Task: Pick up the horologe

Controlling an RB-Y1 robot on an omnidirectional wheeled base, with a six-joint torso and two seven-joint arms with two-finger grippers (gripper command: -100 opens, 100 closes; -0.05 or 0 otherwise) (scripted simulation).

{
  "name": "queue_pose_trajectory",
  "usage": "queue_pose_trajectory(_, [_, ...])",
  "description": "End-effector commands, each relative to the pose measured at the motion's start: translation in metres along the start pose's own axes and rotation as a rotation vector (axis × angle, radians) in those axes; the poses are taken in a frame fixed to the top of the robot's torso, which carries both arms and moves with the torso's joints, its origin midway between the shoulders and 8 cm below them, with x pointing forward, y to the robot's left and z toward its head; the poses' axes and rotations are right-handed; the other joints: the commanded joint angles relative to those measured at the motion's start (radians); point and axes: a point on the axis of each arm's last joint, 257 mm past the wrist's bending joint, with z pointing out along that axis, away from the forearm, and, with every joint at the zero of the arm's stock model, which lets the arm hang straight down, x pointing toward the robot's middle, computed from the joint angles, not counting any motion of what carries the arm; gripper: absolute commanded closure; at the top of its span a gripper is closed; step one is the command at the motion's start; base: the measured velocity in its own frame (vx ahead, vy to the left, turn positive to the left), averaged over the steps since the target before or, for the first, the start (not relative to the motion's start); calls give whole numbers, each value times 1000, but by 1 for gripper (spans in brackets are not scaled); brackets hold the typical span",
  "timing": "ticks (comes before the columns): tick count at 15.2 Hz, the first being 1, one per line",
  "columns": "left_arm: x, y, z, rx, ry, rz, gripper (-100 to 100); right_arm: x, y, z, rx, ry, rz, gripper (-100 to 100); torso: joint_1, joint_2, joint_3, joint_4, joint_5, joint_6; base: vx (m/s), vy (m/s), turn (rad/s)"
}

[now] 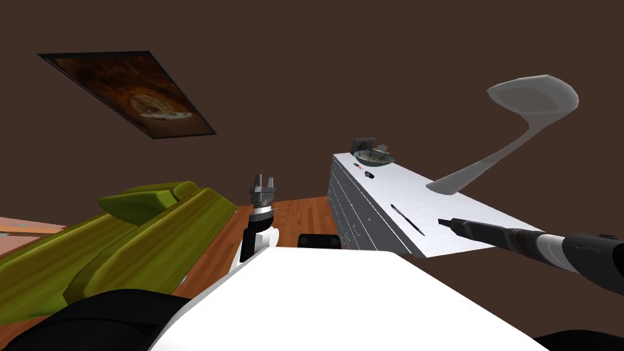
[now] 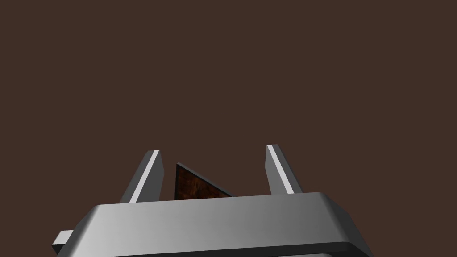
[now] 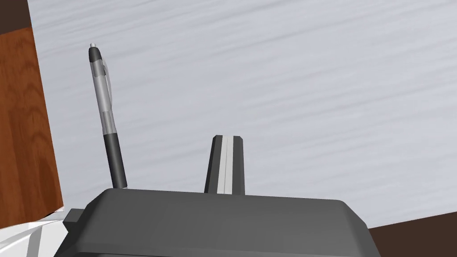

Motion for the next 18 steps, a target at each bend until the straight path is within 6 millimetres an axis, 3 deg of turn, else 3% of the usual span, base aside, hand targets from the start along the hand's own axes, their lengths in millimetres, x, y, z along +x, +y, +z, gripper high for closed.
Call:
queue_pose_trajectory(1, [0,0,0,0,0,0,0,0,-15,0,12,6,15,100,0,0,0,0,0,0,48,-98,-139])
queue_pose_trajectory(5, [0,0,0,0,0,0,0,3,-45,0,50,9,-50,100,4,2,1,0,1,-2,7,-21,19])
queue_pose_trajectory(6, [0,0,0,0,0,0,0,3,-36,-1,40,8,-32,100,5,2,1,0,1,-1,-3,5,-2])
queue_pose_trajectory(7, [0,0,0,0,0,0,0,9,-46,3,82,50,15,-100,6,3,1,0,1,-1,62,11,71])
queue_pose_trajectory(18, [0,0,0,0,0,0,0,47,-82,20,298,266,269,-100,6,-9,-5,-2,1,-2,151,6,80])
